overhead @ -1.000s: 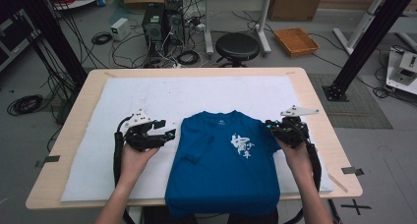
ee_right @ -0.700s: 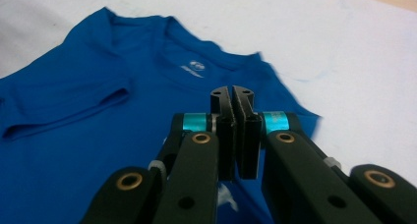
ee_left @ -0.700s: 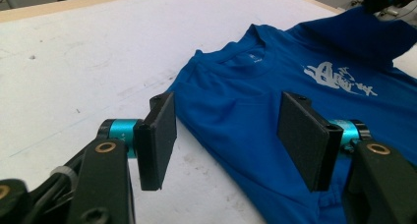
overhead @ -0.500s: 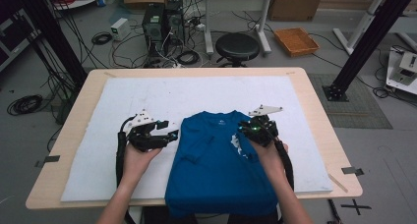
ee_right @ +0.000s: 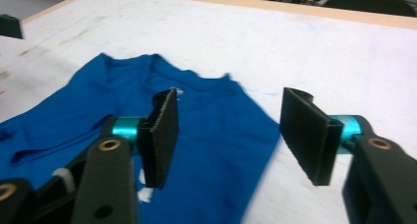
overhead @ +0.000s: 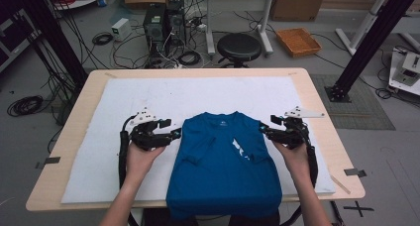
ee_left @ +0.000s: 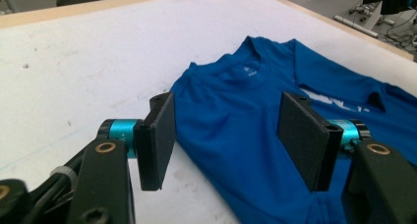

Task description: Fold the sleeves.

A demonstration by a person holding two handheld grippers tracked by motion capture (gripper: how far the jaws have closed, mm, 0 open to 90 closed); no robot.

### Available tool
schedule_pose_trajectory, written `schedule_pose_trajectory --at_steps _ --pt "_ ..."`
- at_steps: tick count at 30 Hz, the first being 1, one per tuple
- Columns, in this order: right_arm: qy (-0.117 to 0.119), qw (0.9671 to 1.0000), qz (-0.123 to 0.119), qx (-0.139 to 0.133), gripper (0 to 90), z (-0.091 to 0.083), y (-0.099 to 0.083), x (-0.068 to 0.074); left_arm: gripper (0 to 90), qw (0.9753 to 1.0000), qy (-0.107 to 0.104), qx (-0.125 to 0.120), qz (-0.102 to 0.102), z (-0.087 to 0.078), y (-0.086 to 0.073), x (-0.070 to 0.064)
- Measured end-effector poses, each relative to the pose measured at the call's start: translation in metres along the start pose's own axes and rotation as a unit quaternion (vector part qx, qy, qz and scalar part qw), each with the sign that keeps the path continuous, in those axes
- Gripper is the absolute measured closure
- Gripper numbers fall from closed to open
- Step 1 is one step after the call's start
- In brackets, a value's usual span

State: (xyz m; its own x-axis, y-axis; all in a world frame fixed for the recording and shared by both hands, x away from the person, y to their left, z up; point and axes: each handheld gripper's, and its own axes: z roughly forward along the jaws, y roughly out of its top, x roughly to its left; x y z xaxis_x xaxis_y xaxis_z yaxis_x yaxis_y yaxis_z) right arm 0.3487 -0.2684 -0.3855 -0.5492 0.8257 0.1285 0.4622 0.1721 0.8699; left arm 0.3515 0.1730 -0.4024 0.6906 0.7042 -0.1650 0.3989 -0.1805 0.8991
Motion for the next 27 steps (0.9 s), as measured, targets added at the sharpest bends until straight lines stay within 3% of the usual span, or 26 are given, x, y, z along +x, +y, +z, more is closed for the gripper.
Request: schedule_pose_trajectory --at_steps 6,12,27 --pt "-0.006 0.9998 0.011 -0.012 30.6 -0.014 -0.003 -0.020 39.7 0.9998 0.019 -0.003 0.012 0.007 0.008 -0.004" --pt "-0.007 0.9995 0.029 -0.009 27.7 -0.015 -0.004 -0.033 38.6 0.9993 0.025 0.008 0.027 0.009 0.002 -0.005" --pt "-0.013 0.9990 0.042 -0.010 26.9 -0.016 -0.004 -0.038 36.0 0.9992 0.022 -0.010 0.031 0.001 0.000 -0.006"
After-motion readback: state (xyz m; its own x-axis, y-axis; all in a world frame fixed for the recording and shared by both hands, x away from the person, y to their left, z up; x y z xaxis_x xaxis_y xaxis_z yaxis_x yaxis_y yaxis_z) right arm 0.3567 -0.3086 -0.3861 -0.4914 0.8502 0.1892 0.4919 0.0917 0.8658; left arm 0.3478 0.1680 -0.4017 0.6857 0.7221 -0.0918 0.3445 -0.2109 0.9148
